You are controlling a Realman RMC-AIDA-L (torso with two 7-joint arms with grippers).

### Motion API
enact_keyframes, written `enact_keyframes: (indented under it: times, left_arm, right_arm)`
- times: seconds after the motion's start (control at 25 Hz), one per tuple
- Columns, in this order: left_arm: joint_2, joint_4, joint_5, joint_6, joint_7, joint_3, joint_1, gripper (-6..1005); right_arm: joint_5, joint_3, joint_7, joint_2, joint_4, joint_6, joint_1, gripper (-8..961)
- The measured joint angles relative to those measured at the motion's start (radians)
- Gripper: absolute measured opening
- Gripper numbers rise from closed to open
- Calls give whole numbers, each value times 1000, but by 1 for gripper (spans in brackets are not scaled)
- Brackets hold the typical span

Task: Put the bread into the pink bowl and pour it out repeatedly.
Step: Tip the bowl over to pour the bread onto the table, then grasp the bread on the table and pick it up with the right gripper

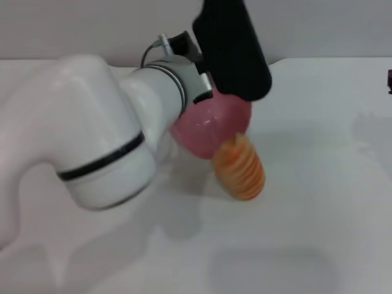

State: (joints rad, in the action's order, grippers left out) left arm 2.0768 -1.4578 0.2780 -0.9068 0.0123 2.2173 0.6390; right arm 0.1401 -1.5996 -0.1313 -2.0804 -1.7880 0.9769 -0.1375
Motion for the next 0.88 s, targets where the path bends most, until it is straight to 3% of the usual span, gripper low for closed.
enact_keyframes:
  times: [0.48,0.56,0.68,0.76,0.88]
  left_arm:
    - [1,-11,125,-12,-25,45,1,86]
    - [1,-22,132,-30,-117,-3,-1,86]
    - [1,-22,132,-30,-117,-3,-1,87]
    - [-3,-52,113,-144,-254,-98,-4,87]
    - [-6,-62,28,-225,-291,-169,-4,87]
  right_arm:
    - [50,-42,34,3,33,0,-10,269]
    - [121,-58,91,4,33,-3,-12,281]
    - [215,-104,141,4,45,-25,-22,299]
    - [231,-158,141,4,59,-37,-38,310]
    - [233,-232,121,4,70,-40,-70,359]
